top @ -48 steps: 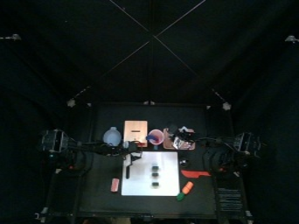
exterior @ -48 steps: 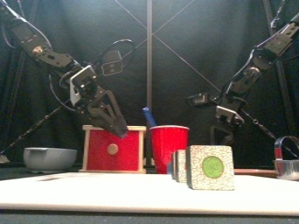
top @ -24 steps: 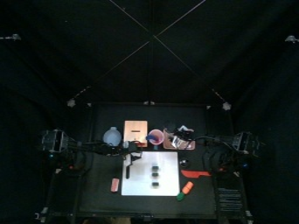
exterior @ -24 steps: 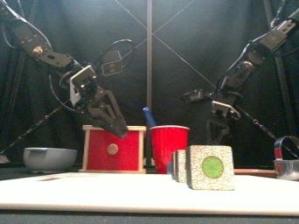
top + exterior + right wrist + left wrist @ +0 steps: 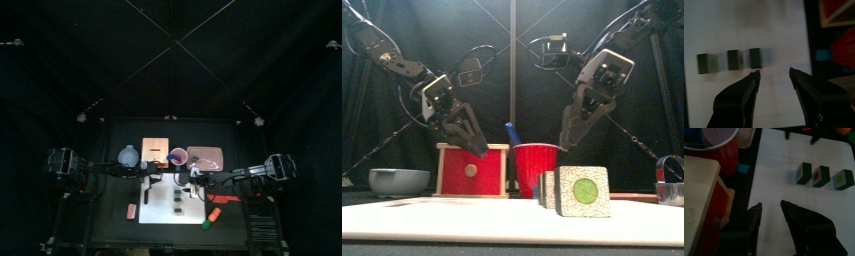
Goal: Place sushi on board then cut the sushi with the knife then place the pieces on the plate
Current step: Place the 4 sushi pieces on the plate
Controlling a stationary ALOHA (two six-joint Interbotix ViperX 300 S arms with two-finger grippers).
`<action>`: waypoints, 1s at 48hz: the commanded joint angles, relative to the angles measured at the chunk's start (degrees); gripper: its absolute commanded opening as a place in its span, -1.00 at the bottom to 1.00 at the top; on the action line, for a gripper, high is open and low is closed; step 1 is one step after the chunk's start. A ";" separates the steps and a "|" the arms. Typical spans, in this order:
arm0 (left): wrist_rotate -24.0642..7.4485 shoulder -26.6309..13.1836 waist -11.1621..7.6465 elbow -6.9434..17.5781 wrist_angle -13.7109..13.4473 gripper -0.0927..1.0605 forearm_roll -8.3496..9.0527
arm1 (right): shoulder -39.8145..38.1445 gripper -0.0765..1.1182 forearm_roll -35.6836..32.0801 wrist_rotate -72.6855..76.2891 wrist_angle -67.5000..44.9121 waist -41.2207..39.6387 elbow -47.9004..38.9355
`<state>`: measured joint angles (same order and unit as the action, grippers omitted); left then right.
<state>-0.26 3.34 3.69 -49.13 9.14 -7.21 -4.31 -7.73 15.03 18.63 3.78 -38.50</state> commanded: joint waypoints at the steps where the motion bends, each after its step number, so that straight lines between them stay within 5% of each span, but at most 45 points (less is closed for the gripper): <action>1: 0.00 0.26 0.18 0.44 0.18 0.48 0.09 | 0.53 0.54 0.26 0.00 -0.53 0.35 2.02; 26: 0.00 0.26 0.18 0.18 0.18 0.48 0.09 | 8.96 0.53 0.88 0.09 -3.60 1.32 5.10; 41: 0.00 0.26 0.18 0.18 0.18 0.48 0.09 | 9.14 0.12 2.02 0.09 -5.36 0.88 3.69; 48: 0.00 0.26 0.18 0.09 0.18 0.48 0.09 | 3.96 0.11 2.37 0.09 -3.78 -0.97 0.26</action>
<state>-0.26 3.34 3.60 -49.57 9.05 -7.12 4.75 -5.54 15.12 14.24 4.31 -37.18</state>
